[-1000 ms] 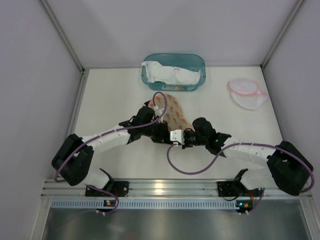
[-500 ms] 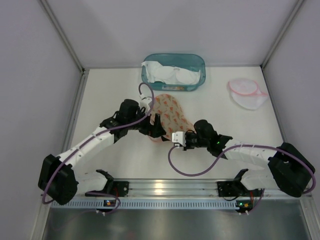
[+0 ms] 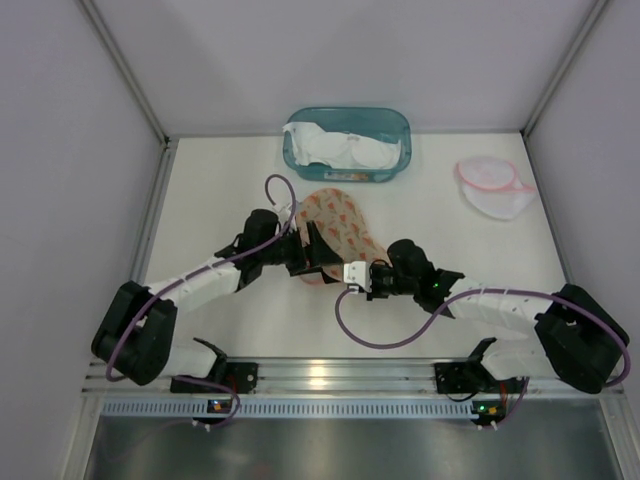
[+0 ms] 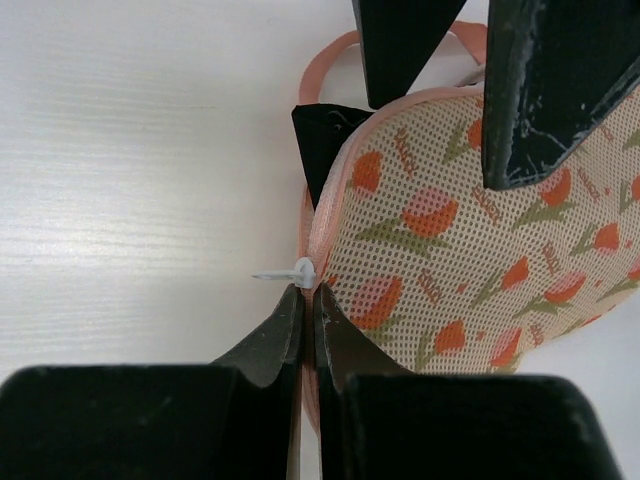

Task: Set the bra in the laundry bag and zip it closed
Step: Adjust the bra in the laundry bag, then zip the zipper on the laundry bag.

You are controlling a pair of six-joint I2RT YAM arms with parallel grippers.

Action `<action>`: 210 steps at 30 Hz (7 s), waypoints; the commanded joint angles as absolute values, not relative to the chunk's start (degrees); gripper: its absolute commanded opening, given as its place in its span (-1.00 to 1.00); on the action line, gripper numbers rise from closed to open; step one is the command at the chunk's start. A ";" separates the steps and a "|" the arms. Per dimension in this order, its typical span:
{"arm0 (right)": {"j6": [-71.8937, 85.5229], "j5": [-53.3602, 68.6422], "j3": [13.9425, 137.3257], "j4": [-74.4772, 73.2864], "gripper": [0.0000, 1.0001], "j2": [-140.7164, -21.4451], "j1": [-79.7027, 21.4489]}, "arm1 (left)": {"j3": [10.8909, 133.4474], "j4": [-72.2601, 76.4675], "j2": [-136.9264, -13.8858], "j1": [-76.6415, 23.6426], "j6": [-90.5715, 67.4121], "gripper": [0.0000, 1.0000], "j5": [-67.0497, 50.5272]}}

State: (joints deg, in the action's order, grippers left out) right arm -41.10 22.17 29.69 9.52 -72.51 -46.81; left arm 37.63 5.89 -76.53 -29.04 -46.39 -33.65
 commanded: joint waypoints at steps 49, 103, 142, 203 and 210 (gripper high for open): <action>-39.02 25.31 31.02 13.80 -1.00 -72.33 -47.72 | 34.89 19.86 -79.63 -32.25 -66.44 0.96 -28.74; -41.22 28.56 29.71 14.06 -1.00 -71.63 -48.16 | 35.42 26.19 -84.72 -37.17 -69.70 0.97 -29.45; -38.85 26.02 28.12 17.40 -1.00 -72.69 -49.13 | 33.92 10.14 -72.17 -35.96 -59.08 0.97 -25.31; -6.59 27.51 31.73 20.21 -1.00 -74.62 -48.96 | 33.84 9.13 -71.90 -42.72 -28.56 -0.58 -19.33; -7.03 26.63 31.03 19.51 -1.00 -74.44 -48.17 | 33.66 6.44 -70.58 -39.82 -29.88 -1.00 -21.10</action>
